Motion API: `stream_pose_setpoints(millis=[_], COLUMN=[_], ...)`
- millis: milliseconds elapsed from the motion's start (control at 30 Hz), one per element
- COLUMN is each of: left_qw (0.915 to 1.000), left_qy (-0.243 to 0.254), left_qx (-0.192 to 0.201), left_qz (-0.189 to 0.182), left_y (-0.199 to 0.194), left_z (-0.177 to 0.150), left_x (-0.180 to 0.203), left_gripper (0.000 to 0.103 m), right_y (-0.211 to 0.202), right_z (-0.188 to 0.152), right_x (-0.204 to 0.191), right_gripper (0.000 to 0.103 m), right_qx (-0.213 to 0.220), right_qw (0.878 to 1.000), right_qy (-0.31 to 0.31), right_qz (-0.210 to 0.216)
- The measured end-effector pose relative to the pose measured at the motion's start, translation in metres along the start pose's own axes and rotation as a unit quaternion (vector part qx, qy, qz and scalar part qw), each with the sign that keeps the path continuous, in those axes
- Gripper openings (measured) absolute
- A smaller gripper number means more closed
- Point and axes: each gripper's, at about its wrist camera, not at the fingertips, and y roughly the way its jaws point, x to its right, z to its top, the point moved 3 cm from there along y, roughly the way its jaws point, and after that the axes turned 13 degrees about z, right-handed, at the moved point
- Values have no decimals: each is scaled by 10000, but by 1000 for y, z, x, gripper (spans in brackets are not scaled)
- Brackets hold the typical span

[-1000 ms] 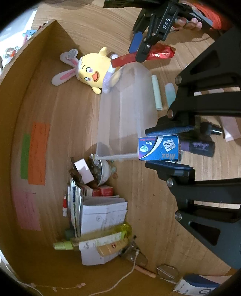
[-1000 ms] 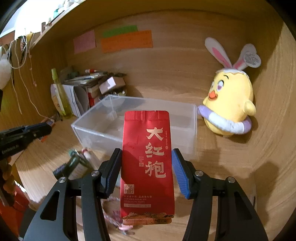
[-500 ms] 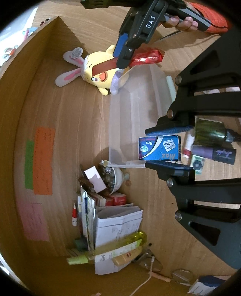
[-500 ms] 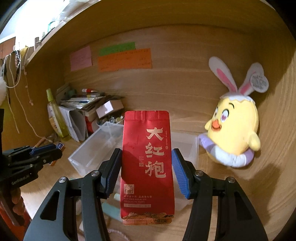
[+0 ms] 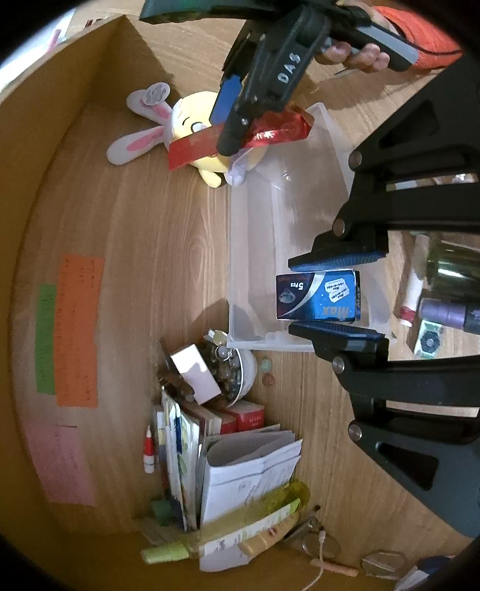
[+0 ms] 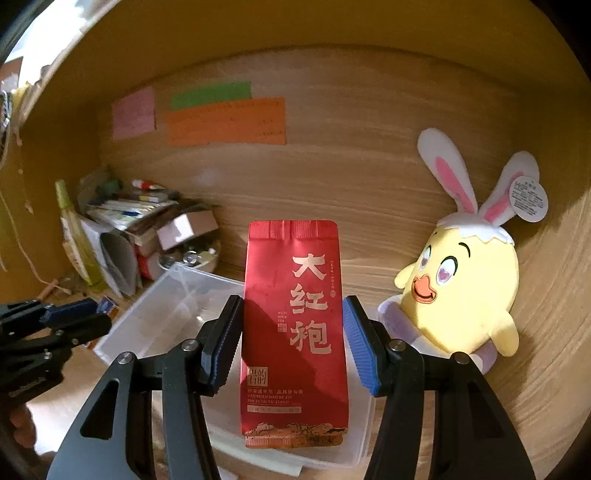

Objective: Organize objects
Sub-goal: 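Carry the blue card box and red tea packet over the clear box with both tools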

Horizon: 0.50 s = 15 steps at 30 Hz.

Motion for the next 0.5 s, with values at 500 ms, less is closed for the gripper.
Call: stream_pose_setpoints(millis=[500], left_qw=[9988], left_qy=[329], left_qx=[-372], left_qz=[14], left_y=[51], left_z=[2], left_x=[26], left_gripper=[27], right_y=[45], right_z=[-24], right_x=[11], right_gripper=[51], right_qx=[-562], right_qw=[9977], right_qy=[-175], right_qz=[-330])
